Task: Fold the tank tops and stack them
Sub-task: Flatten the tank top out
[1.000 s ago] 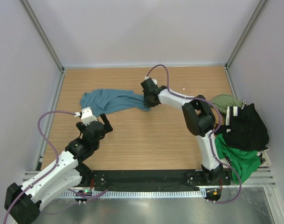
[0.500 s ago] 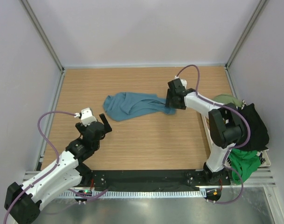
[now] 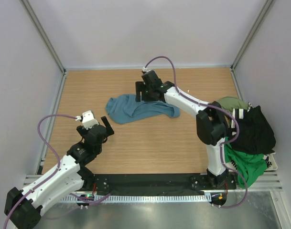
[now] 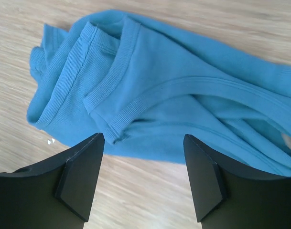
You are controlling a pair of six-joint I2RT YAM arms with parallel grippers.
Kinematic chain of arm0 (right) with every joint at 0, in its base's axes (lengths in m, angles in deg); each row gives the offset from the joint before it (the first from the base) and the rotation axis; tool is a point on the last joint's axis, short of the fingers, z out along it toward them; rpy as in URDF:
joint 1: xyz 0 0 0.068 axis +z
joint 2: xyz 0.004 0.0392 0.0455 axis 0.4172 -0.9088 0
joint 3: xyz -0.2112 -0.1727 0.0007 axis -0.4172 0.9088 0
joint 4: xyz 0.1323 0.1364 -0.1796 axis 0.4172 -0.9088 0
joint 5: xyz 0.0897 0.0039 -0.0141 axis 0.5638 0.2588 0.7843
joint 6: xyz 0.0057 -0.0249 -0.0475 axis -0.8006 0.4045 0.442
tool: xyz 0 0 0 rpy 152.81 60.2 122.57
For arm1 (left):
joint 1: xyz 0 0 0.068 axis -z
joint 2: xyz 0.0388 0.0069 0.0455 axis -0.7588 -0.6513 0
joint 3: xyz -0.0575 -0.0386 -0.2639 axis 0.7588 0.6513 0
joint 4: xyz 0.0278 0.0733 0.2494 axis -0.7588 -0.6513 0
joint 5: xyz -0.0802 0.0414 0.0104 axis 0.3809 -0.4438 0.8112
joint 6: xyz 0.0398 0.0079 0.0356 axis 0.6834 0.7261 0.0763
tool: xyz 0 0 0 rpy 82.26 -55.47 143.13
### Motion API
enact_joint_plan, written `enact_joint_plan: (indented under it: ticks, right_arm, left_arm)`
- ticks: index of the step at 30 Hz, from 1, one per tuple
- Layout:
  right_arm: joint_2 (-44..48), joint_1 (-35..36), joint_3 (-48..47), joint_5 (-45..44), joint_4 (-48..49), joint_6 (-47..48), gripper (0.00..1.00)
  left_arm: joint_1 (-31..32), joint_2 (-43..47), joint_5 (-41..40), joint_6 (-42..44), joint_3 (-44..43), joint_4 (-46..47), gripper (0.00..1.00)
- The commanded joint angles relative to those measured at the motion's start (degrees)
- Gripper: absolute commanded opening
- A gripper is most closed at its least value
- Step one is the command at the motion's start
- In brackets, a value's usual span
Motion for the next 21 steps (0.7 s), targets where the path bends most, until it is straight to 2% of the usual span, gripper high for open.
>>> enact_joint_plan:
  ticks: [1,8,10,11,12,14,16,17,21]
  right_arm:
    - [-7.28,1.53,-5.96,6.0,-1.6,-1.02,0.73]
    - [-19.06,3.72,-16.85,11.19,-1.59,-3.4,0.71]
    - [-20.91,3.99,-17.92,11.9,-1.87,-3.84,0.61]
    - [-21.01,4.34,-17.58,12.25,-1.78,-3.84,0.53]
    - [-20.66,4.52,-16.96,12.08,-1.87,-3.75,0.31]
    - [-16.63,4.6,-11.9,10.85,-0.74,-3.66,0.07]
    - [-11.98,4.69,-6.0,8.48,1.81,-3.4,0.03]
    - [-6.56,4.69,-0.14,7.6,4.0,-3.22,0.02]
    - [3.84,4.6,9.74,4.0,3.59,-1.64,0.01]
  left_arm:
    - [-0.24,0.74,-2.74,0.5,0.45,2.47,1.0]
    - [-0.24,1.27,-2.92,0.5,0.72,2.39,1.0]
    - [-0.24,1.27,-2.92,0.5,0.81,2.38,1.0]
    - [-0.24,1.27,-2.83,0.59,0.81,2.47,1.0]
    - [-0.24,1.1,-2.83,0.59,0.72,2.39,1.0]
    - [-0.24,1.09,-2.65,0.68,0.72,2.47,1.0]
    - [-0.24,0.92,-2.48,0.68,0.63,2.56,1.0]
    - [-0.24,0.74,-2.48,0.77,0.63,2.65,0.99]
    - [-0.24,0.22,-1.6,0.77,0.37,2.74,0.99]
